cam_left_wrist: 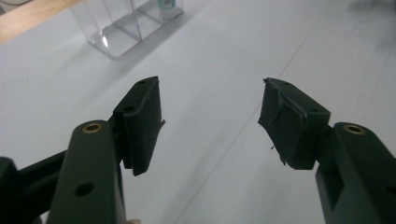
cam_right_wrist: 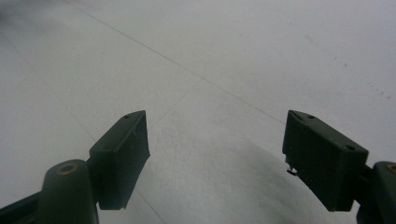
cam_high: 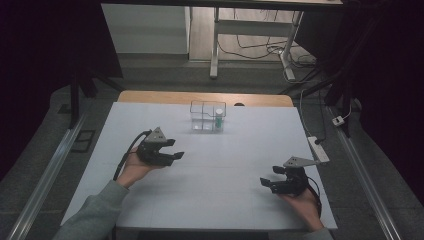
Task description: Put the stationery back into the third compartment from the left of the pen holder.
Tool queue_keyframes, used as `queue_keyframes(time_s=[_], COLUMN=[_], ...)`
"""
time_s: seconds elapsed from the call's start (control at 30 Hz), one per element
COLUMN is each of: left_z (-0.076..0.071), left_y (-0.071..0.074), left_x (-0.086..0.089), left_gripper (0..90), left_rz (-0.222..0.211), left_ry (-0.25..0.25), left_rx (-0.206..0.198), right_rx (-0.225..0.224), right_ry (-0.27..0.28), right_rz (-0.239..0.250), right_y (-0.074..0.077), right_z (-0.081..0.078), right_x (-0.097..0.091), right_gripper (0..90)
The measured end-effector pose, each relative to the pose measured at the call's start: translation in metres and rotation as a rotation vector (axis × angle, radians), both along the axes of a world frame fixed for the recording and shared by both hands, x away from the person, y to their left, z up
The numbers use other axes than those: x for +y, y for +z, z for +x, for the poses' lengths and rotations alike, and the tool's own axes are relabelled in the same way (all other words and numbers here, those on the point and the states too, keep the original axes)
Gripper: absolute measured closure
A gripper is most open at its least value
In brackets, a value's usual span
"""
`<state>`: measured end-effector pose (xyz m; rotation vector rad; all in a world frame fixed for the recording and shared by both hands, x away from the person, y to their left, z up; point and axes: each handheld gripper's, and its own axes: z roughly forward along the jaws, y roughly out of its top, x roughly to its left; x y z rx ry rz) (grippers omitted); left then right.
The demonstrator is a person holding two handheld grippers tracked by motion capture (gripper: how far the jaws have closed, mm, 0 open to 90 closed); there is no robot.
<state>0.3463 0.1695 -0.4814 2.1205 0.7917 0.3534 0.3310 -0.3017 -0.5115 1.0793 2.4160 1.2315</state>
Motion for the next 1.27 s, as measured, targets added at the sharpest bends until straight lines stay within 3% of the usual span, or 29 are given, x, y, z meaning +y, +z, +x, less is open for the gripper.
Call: queue_keyframes(time_s=[0.13,0.37,0.6,0.9,1.27], left_z=[-0.014,-0.036,-0.058,-0.069,-0.071], left_y=[-0.009,-0.017,-0.025,-0.031,-0.034], left_x=[0.010,0.023,0.038,0.053,0.053], left_gripper=[38.0,37.6,37.6,37.3,36.3], left_rz=[-0.022,0.012,-0.001,-0.010,-0.002], left_ry=[0.020,0.043,0.073,0.123,0.119], left_rx=[0.015,0.021,0.037,0.055,0.058], right_rx=[0.001,-0.003,-0.006,-0.013,-0.016], right_ry=[-0.002,0.005,0.013,0.011,0.015], right_rz=[-0.005,-0.004,0.003,0.005,-0.001], right_y=[0.001,0.001,0.002,0.003,0.003], right_z=[-0.001,-0.002,-0.002,-0.003,-0.003], right_x=[0.000,0.000,0.000,0.000,0.001], right_gripper=[22.0,22.2,22.2,22.3,22.3])
